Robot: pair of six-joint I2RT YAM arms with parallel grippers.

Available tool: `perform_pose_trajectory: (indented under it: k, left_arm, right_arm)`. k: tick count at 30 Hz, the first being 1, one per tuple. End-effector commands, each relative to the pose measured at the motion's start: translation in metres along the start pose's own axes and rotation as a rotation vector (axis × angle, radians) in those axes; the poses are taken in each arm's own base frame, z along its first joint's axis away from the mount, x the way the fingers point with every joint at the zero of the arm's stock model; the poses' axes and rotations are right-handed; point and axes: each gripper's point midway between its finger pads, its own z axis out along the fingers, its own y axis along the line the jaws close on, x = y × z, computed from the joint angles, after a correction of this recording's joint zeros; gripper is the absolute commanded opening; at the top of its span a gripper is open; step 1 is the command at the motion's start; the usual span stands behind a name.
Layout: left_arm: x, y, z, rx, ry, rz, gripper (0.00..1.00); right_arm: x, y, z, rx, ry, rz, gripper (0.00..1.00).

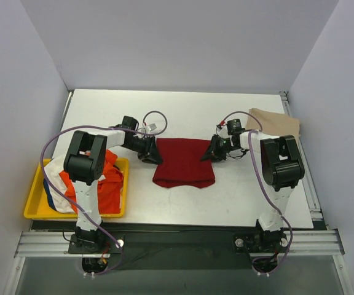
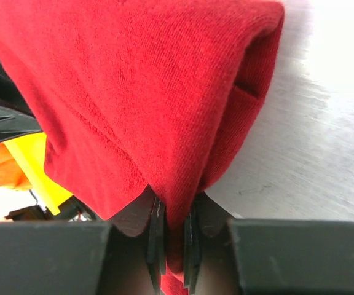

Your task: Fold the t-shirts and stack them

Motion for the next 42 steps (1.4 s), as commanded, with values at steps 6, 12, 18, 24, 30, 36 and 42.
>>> perform_pose_trajectory:
  k: [6,12,18,24,30,36,42]
  left_arm:
    - [-0.019,-0.002,-0.021,-0.004,-0.103,0.015,0.46]
    - [-0.027,0.006,-0.032,-0.001,-0.162,-0.022,0.47]
    - [-0.036,0.007,-0.032,0.004,-0.176,-0.018,0.47]
    - [-0.042,0.007,-0.033,0.0,-0.194,-0.008,0.47]
    - [-0.039,0.012,-0.033,-0.017,-0.194,-0.01,0.47]
    - [-0.036,0.016,-0.033,-0.03,-0.192,-0.02,0.46]
    - [-0.037,0.018,-0.031,-0.034,-0.19,-0.022,0.46]
  right_arm:
    - [-0.023,-0.019,-0.046,0.155,-0.062,-0.024,0.0]
    - [-0.055,-0.036,-0.101,0.273,-0.113,-0.071,0.0]
    - [-0.091,-0.055,-0.148,0.427,-0.138,-0.108,0.0]
    - [-0.13,-0.056,-0.18,0.538,-0.2,-0.166,0.0]
    - [-0.155,-0.067,-0.194,0.634,-0.23,-0.192,0.0]
    - [-0.179,-0.071,-0.211,0.672,-0.28,-0.193,0.0]
    - [-0.195,-0.074,-0.233,0.659,-0.354,-0.133,0.0]
